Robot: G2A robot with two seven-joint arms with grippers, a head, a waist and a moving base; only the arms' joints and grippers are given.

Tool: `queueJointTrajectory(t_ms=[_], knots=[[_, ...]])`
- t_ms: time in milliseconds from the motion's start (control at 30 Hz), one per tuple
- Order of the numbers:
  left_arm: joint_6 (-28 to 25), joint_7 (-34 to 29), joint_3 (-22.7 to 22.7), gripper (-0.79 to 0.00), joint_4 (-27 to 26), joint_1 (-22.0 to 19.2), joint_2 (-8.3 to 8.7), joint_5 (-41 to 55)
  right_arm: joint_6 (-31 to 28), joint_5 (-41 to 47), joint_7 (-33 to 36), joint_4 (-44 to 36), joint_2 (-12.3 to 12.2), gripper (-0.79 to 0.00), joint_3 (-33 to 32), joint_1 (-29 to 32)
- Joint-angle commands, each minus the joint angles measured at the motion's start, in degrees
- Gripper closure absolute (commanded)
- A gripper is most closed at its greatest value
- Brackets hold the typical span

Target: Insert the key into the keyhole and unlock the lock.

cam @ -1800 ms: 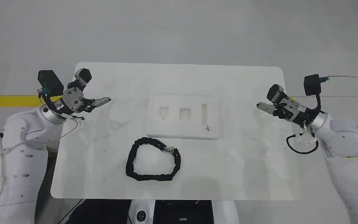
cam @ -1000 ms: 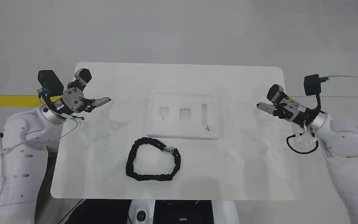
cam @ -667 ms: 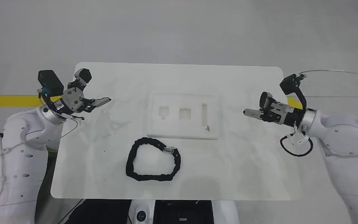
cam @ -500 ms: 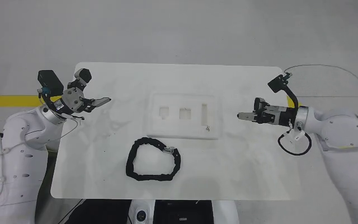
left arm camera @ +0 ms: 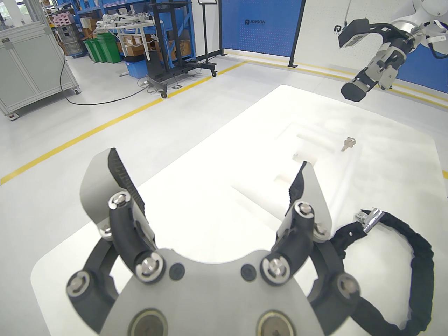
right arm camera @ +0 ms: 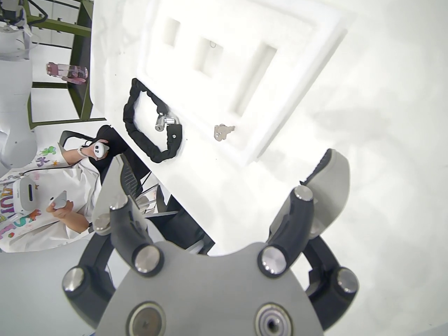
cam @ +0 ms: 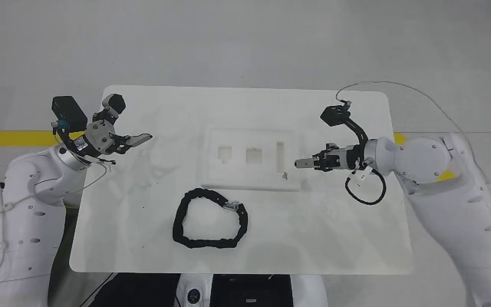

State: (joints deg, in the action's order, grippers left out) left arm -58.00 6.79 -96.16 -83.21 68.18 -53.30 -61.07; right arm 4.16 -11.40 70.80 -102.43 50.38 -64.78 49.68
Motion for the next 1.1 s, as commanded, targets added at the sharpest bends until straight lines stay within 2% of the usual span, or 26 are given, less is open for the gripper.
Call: queueJointTrajectory(t_ms=[0,300,500,1067], knots=[[0.0,0.0,0.0,-0.785,0.0,0.0,0.00,0.0,1.7,-1.7,0.3,-0.2,0.4,-0.785,2.5,-1.5],[0.0,0.0,0.0,-0.785,0.0,0.0,0.00,0.0,7.6,-5.9,1.5,0.5,2.6,-0.785,11.8,-7.0],[0.0,0.0,0.0,-0.785,0.0,0.0,0.00,0.0,9.3,-7.7,-0.5,1.5,4.0,-0.785,15.8,-8.9],[0.0,0.0,0.0,-0.785,0.0,0.0,0.00,0.0,9.4,-8.2,-0.6,1.6,4.1,-0.785,16.2,-9.1]])
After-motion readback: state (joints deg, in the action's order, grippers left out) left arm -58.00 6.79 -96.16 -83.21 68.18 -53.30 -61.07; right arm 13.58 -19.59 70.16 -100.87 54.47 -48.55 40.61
